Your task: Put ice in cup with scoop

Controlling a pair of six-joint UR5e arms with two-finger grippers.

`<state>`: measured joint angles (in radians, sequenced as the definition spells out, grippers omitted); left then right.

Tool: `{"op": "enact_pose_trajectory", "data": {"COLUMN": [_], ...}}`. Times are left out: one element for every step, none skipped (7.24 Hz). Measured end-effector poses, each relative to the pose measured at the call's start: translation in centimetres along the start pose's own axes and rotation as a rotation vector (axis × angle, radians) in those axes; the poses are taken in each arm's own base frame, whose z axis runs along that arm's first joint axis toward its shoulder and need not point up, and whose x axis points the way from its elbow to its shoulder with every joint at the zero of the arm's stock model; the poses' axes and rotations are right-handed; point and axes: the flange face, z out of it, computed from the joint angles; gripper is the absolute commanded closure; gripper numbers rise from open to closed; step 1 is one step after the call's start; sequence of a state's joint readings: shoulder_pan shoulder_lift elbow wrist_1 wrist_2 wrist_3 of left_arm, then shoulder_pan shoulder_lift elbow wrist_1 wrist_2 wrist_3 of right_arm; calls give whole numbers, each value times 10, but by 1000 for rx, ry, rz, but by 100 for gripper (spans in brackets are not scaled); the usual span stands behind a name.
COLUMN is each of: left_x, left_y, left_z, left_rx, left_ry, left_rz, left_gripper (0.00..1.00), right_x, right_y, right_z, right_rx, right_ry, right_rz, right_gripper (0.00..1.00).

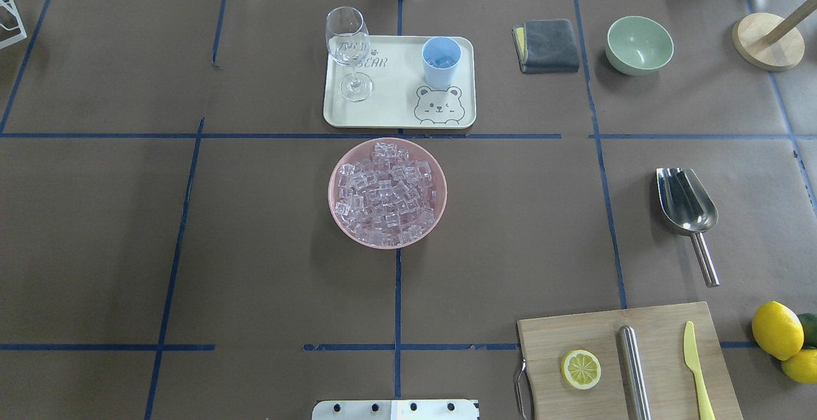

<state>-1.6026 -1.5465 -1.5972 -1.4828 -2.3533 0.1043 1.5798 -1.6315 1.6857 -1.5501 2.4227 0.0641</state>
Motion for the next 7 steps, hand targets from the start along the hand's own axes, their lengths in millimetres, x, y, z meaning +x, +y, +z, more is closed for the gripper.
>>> {"op": "enact_pose_trajectory", "data": {"left_x": [0,1,2,2,2,3,3], "left_y": [0,-1,-1,-1,-1,-2,-2], "left_z": [0,-1,-1,-1,-2,-2,-2], "left_rx": [0,1,1,2,3,3,5], "left_ry": [0,0,0,0,1,1,1], "left_rz": [1,1,1,0,0,0,0], "left_gripper": [0,0,0,0,0,0,0], "right_x": [3,8,12,14,15,15,14], "right_y": [5,11,17,20,20,19,19], "right_z": [1,5,8,10,10,9,9], "right_rx": [-8,-17,-25,-28,-27,-27,-25], "right_ry": [1,4,6,7,7,6,7], "right_rz": [10,19,25,28,28,28,28], "right_gripper": [0,0,0,0,0,0,0]}}
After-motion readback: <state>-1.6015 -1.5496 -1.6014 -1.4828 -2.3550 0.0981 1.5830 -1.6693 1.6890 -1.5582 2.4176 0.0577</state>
